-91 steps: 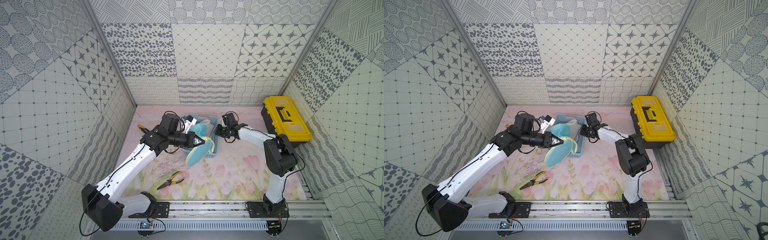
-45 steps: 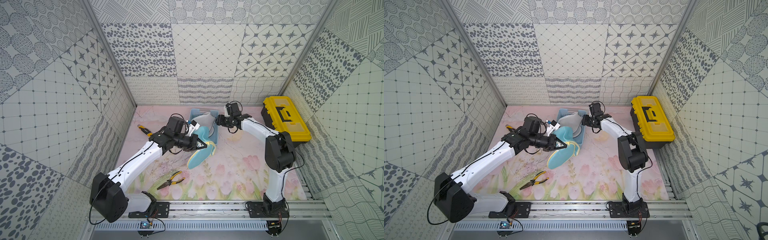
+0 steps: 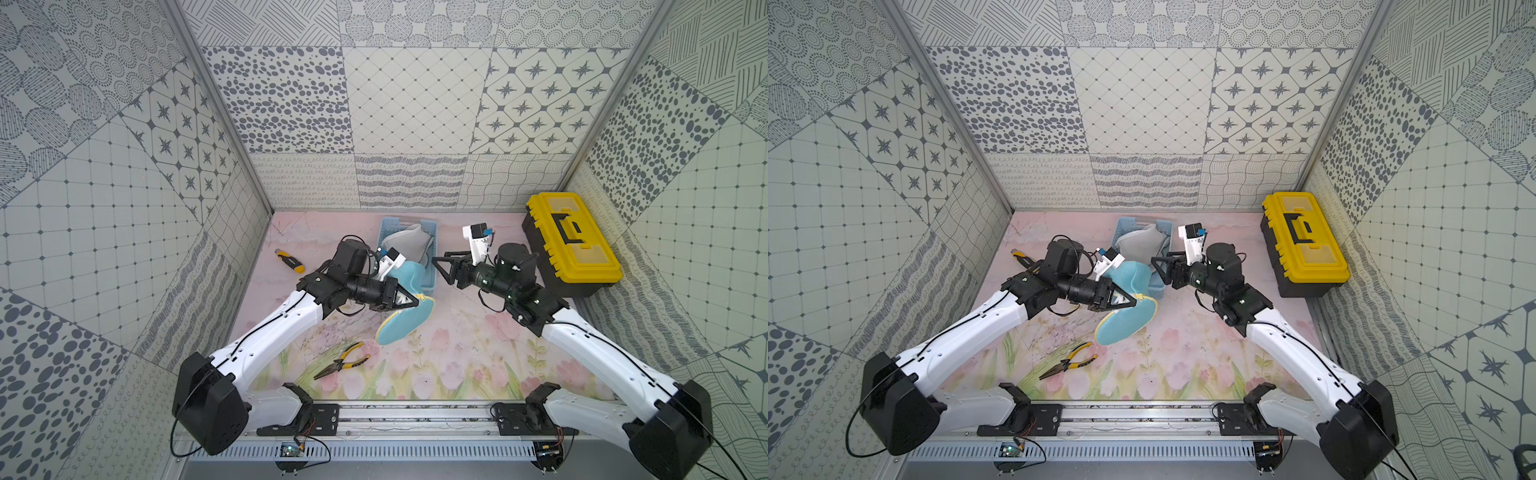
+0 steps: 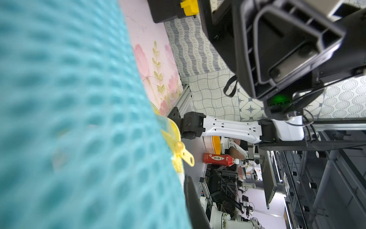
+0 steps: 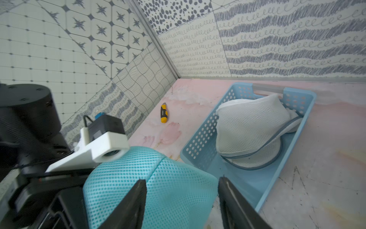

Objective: Turn the laundry bag inside out
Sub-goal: Zip the zipper on the laundry bag.

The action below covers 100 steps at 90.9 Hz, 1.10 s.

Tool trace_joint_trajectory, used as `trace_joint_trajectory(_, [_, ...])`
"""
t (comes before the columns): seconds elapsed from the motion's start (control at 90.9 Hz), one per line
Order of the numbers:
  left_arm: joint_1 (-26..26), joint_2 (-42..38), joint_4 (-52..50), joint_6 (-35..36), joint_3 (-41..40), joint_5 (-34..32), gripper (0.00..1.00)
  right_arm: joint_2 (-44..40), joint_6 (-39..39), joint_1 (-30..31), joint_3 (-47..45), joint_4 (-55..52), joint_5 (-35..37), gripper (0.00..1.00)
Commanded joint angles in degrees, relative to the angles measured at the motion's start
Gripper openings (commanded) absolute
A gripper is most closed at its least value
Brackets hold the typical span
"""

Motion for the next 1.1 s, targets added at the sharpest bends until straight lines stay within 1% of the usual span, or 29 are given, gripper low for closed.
trace_joint_trajectory(0.0, [-1.6, -1.3, 1.5, 2.5, 0.9, 5.5, 0.0, -4.6, -4.4, 3.1, -1.8, 1.4, -4.6, 0.57])
trace_joint_trajectory(0.077, [-1.8, -0.5, 0.4, 2.1, 1.4, 5.4, 0.0, -5.7, -10.2, 9.1, -0.7, -5.0, -0.6, 0.53])
trace_joint_trajectory(0.154, [-1.7, 0.2, -0.6, 3.0, 1.4, 4.8, 0.0, -6.2, -14.4, 14.0, -0.8, -8.4, 3.6, 0.51])
trace_joint_trajectory(0.198, [-1.8, 0.5, -1.4, 3.7, 1.7, 4.3, 0.0, -6.4, -15.4, 15.6, -0.8, -9.6, 5.1, 0.51])
trace_joint_trajectory(0.286, [-1.8, 1.2, -2.8, 4.8, 2.2, 4.3, 0.0, -6.7, -16.5, 17.3, -0.7, -12.6, 7.1, 0.46])
trace_joint_trajectory(0.352, [-1.8, 1.3, -3.0, 5.3, 2.2, 4.4, 0.0, -7.1, -16.9, 17.9, -0.5, -14.3, 8.0, 0.44])
trace_joint_trajectory(0.462, [-1.7, 1.7, -4.1, 6.6, 2.8, 4.2, 0.0, -8.0, -17.1, 17.9, -0.2, -16.0, 9.4, 0.42])
trace_joint_trajectory(0.539, [-1.7, 2.0, -5.6, 7.0, 3.2, 4.1, 0.0, -7.7, -17.3, 17.9, 0.0, -17.2, 8.9, 0.41])
trace_joint_trajectory(0.858, [-1.8, 2.7, -4.8, 6.5, 3.5, 4.4, 0.0, -6.4, -17.4, 18.0, 0.7, -16.1, 7.6, 0.42])
trace_joint_trajectory(0.991, [-1.7, 2.8, -4.8, 6.1, 3.7, 4.5, 0.0, -4.9, -17.0, 18.0, 0.9, -15.0, 6.4, 0.41])
trace_joint_trajectory(1.09, [-1.8, 2.6, -4.8, 5.9, 3.6, 4.5, 0.0, -4.3, -16.9, 18.1, 0.9, -14.7, 6.6, 0.38])
